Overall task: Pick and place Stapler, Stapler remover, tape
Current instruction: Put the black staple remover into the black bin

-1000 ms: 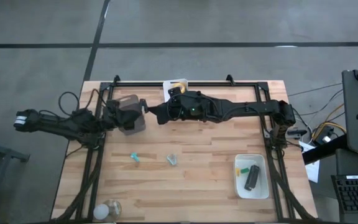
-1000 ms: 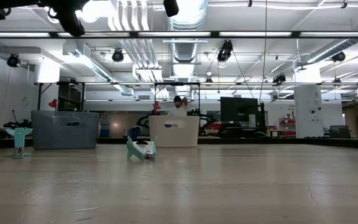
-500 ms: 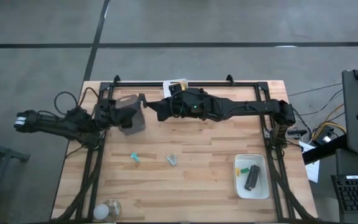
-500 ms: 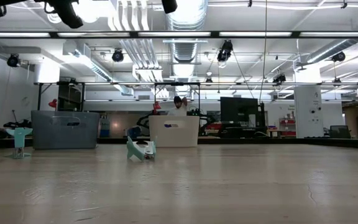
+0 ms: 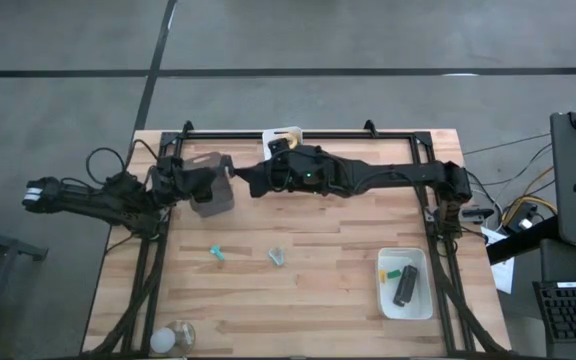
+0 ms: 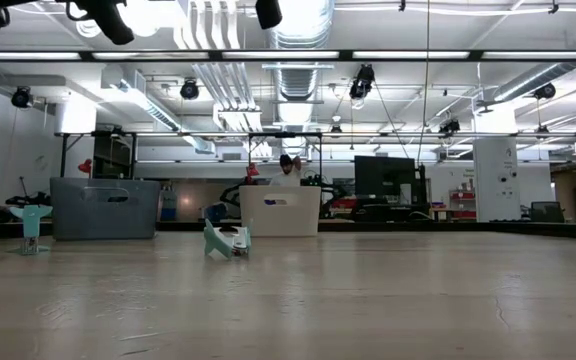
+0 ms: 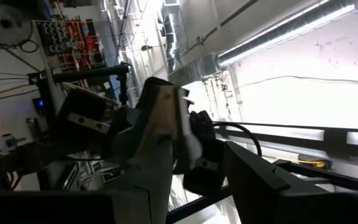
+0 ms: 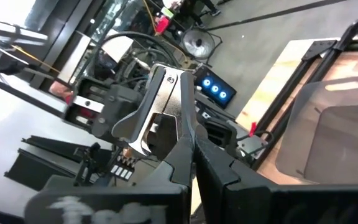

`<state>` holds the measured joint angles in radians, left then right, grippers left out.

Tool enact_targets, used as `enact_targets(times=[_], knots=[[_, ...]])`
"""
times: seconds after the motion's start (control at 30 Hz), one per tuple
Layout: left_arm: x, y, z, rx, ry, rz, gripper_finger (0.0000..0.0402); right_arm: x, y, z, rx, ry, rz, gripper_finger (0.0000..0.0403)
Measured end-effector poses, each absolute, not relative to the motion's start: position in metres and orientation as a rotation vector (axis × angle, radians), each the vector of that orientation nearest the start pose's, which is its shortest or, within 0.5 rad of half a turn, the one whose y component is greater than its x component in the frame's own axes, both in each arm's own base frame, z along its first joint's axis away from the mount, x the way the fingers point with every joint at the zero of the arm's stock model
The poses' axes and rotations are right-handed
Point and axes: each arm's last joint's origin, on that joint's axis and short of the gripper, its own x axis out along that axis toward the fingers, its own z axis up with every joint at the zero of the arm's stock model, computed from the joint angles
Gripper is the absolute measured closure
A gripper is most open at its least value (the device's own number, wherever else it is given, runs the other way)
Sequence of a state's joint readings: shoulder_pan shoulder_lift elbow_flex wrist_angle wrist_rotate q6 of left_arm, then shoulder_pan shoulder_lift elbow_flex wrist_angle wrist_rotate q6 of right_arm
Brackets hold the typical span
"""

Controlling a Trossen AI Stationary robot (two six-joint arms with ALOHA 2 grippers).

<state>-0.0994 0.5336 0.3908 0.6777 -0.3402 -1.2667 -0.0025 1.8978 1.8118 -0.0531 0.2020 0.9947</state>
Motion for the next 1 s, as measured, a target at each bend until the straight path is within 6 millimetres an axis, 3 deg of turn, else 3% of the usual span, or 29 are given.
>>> enact_targets(times=[0.33,0.83,1.0], knots=[[0.1268,-0.0032,0.3106,-1.353,-0.6,-0.139,0.0267,0.4547,-0.0059,0.3712,0.99,0.036,-0.26,0.0394],[0.1276,-0.004,0.3095,-1.32,-0.575,-0.151,0.0387,0.4549,-0.0056,0.3715,0.994,0.034,-0.254,0.0394],[0.1275,-0.0043,0.3097,-1.306,-0.572,-0.158,0.0395,0.455,-0.0054,0.3723,0.978,0.037,-0.237,0.0394]])
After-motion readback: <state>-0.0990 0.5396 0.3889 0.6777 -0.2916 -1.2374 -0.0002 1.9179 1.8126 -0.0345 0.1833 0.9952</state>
